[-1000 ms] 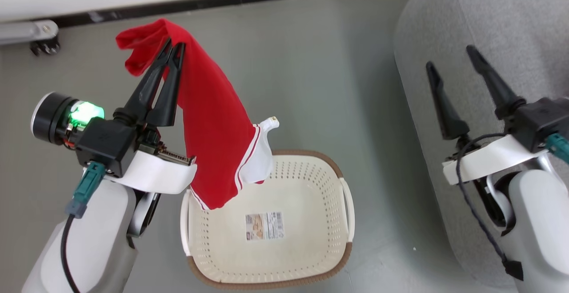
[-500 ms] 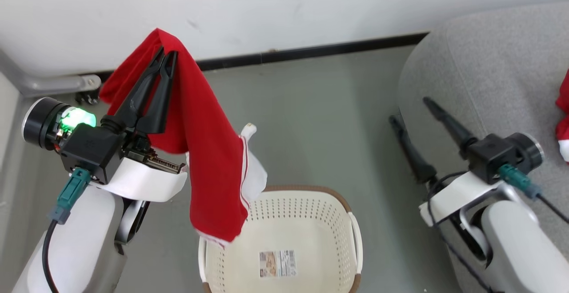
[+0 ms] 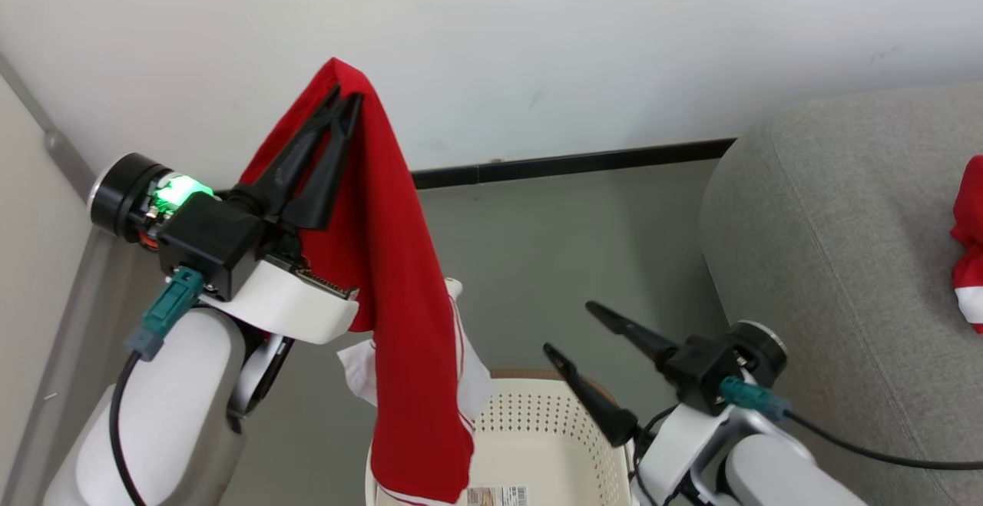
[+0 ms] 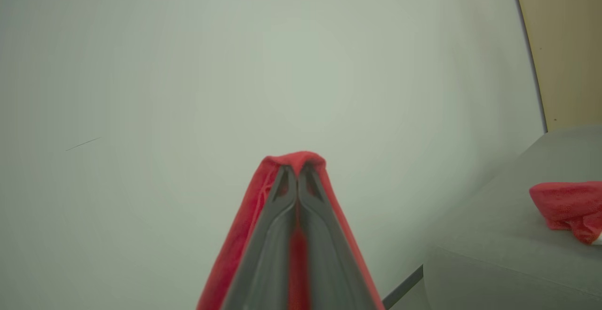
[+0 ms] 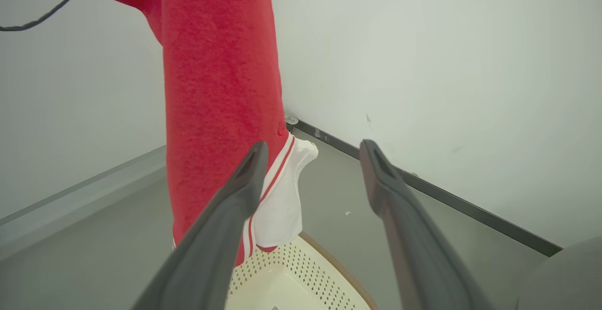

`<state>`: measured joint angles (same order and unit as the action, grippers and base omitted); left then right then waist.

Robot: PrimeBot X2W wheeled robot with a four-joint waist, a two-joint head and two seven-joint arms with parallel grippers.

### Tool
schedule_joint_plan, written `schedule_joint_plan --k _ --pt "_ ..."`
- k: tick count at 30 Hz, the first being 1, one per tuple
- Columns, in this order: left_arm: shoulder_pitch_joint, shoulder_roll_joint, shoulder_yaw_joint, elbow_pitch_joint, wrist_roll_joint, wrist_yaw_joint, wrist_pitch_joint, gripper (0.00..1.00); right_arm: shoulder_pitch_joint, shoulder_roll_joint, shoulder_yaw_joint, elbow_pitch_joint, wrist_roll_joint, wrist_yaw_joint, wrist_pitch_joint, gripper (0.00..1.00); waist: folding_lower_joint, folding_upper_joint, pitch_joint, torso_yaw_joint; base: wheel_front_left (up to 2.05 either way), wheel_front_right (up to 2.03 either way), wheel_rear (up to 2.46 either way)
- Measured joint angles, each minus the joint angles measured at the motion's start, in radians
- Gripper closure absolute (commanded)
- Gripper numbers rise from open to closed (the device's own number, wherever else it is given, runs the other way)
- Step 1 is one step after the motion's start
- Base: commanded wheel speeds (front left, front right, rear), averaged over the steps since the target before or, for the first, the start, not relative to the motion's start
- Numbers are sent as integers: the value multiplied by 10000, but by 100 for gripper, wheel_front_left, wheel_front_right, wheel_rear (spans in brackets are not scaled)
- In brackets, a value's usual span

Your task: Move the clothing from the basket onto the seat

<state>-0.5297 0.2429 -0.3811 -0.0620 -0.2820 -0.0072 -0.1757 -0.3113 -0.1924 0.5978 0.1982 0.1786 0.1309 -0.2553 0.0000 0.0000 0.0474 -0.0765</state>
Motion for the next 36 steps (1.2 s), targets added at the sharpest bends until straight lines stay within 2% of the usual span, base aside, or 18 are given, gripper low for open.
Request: schedule_joint_plan --k 11,21,25,30,36 --pt "-484 -474 -483 31 -201 -146 506 100 -368 173 1567 278 953 0 0 0 0 0 -627 265 0 0 0" --pt "-803 -800 -821 33 -261 -238 890 100 -582 639 2008 435 1630 0 0 0 0 0 -900 500 0 0 0" --pt "-812 -807 -848 42 -332 -320 970 100 -802 520 1990 443 1814 0 0 0 0 0 -940 578 0 0 0" --pt "-981 -803 -807 44 -332 -320 1043 100 -868 54 1931 594 1827 0 0 0 0 0 -941 632 0 0 0" --pt "-1010 -805 -792 13 -345 -320 1089 100 -876 -84 1860 640 2057 0 0 0 0 0 -925 624 0 0 0"
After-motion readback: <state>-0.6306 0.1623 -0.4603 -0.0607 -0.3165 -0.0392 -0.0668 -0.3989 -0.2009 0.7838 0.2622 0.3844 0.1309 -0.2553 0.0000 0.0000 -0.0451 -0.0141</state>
